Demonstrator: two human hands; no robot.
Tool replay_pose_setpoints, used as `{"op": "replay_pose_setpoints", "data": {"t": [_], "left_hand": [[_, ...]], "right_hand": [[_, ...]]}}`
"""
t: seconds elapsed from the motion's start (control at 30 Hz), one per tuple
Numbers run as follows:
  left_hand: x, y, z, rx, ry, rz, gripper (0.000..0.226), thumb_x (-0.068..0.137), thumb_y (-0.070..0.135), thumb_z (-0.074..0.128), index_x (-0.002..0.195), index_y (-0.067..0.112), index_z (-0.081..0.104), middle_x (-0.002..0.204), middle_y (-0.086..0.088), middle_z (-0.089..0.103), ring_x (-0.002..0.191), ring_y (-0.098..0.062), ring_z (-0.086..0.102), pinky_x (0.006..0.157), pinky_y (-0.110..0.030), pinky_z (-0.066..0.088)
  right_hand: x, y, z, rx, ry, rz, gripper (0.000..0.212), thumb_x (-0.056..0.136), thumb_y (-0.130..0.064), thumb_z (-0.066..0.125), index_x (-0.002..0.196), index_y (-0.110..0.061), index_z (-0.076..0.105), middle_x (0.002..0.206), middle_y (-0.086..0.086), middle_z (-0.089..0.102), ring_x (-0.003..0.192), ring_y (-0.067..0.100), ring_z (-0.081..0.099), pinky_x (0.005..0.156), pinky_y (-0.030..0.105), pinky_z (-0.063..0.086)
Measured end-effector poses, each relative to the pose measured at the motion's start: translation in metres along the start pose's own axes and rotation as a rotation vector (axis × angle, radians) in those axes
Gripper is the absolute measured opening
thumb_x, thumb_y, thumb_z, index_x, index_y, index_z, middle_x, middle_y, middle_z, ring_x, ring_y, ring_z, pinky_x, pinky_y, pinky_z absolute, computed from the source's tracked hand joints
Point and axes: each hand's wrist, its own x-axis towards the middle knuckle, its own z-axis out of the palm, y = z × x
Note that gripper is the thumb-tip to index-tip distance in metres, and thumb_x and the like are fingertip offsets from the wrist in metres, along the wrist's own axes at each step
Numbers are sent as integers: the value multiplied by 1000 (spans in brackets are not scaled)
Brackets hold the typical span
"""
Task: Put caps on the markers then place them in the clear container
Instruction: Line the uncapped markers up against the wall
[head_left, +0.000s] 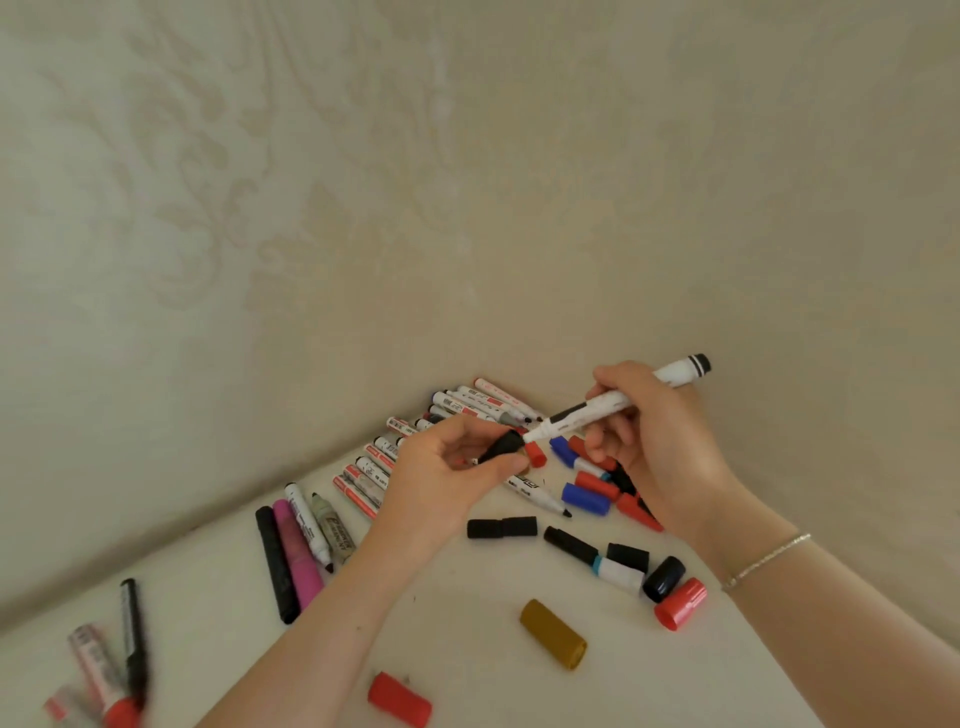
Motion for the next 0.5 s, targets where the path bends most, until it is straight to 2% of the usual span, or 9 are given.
{"op": "replay_pose_setpoints", "data": {"t": [0.23, 0.33, 0.43, 0.5], "left_hand": [[-2, 9, -9, -32, 31, 7, 22, 74, 5, 78, 82, 23, 70, 82, 14, 74, 82, -1, 68, 72, -11, 49], [-7, 14, -12, -100, 55, -81, 15, 79, 12, 74, 85, 25, 71, 79, 16, 72, 72, 6, 64, 62, -6, 45], [-7, 15, -15, -610, 31, -404, 8, 84, 21, 68, 87, 18, 75, 75, 6, 70, 72, -7, 62, 74, -21, 49], [-6, 13, -18, -800, 26, -540, 14, 84, 24, 66, 88, 12, 74, 75, -1, 69, 73, -13, 66, 80, -30, 51]], "right_hand": [[-1, -1, 13, 35, 42, -58, 25, 91, -8, 51, 67, -3, 51, 37, 1, 42, 37, 17, 45, 39, 25, 40], [-2, 0, 16, 40, 34, -53, 25, 91, -9, 51, 67, -3, 51, 41, 2, 45, 39, 17, 46, 41, 26, 40], [-4, 2, 20, 63, 17, -59, 27, 91, -9, 51, 65, -4, 51, 42, 3, 45, 39, 18, 45, 42, 26, 40], [-5, 3, 23, 59, 3, -72, 28, 91, -8, 51, 63, -4, 50, 44, 5, 45, 37, 18, 45, 41, 25, 40]]}}
